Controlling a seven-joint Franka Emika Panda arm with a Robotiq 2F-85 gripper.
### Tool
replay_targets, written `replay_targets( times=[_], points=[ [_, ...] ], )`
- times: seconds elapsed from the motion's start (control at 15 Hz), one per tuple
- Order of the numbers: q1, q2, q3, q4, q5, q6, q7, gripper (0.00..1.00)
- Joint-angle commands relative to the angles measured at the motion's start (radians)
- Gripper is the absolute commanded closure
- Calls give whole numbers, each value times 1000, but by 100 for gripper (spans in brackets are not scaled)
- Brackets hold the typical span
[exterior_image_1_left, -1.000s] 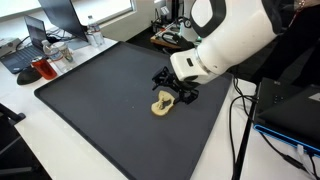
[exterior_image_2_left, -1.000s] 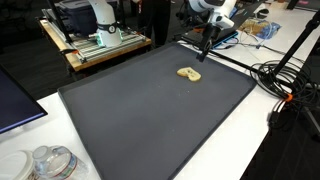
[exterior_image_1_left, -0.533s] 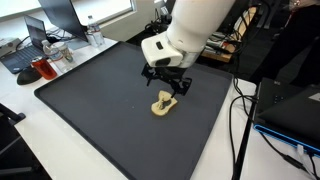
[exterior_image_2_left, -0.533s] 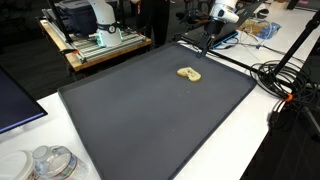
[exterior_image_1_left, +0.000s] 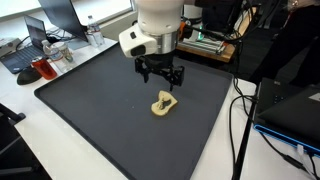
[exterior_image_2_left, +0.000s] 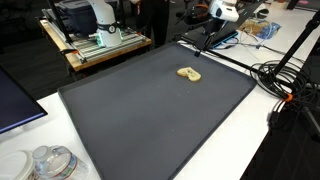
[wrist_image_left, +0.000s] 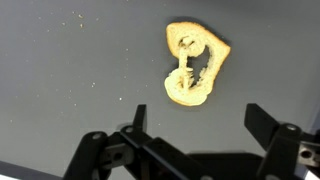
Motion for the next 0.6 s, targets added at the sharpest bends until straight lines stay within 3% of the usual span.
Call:
replay_targets(
  times=[0.0, 0.53],
  points=[
    [-64, -29, 10, -27, 126, 3, -108, 0],
    [-186, -27, 18, -53, 332, 35, -298, 0]
  ],
)
